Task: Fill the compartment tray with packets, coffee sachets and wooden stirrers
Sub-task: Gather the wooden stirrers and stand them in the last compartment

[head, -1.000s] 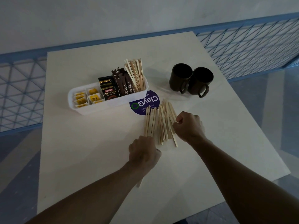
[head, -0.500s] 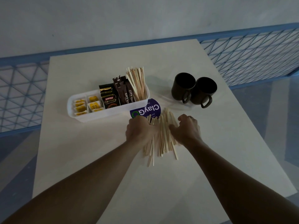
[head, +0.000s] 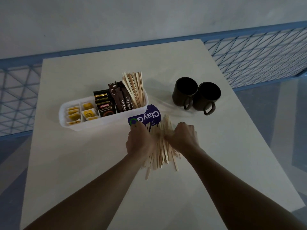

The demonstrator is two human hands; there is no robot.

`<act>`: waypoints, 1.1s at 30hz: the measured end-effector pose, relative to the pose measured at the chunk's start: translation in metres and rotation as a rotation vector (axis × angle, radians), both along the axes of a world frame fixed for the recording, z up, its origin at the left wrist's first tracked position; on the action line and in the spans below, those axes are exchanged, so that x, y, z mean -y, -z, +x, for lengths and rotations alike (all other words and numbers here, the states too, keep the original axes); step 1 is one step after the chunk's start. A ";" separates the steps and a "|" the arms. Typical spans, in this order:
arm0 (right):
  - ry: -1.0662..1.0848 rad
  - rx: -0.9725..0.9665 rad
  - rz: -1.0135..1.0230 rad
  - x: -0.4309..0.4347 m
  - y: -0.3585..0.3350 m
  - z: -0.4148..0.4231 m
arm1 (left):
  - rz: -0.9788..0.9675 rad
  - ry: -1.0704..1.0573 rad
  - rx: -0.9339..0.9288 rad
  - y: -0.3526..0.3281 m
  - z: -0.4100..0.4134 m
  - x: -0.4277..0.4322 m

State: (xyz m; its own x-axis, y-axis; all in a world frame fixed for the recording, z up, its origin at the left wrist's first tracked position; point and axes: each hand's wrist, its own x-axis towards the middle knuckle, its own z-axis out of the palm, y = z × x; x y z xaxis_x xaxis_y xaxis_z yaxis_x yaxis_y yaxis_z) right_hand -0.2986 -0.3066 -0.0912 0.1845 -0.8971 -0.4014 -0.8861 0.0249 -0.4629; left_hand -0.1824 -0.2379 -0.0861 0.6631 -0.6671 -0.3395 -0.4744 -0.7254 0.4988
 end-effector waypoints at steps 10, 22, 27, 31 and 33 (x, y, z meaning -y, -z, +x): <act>-0.073 -0.049 0.007 0.000 -0.017 0.006 | 0.067 0.121 -0.043 0.002 -0.011 -0.004; -0.099 -0.130 -0.042 0.000 -0.021 0.009 | 0.025 0.108 0.018 0.007 -0.002 -0.012; -0.077 -0.124 -0.010 0.003 -0.017 0.012 | 0.035 0.135 0.004 0.005 0.002 -0.010; -0.071 -0.100 0.012 0.006 -0.014 0.013 | 0.041 0.132 -0.032 0.004 0.006 -0.011; -0.074 -0.081 0.025 0.007 -0.012 0.013 | 0.051 0.137 -0.057 0.004 0.007 -0.012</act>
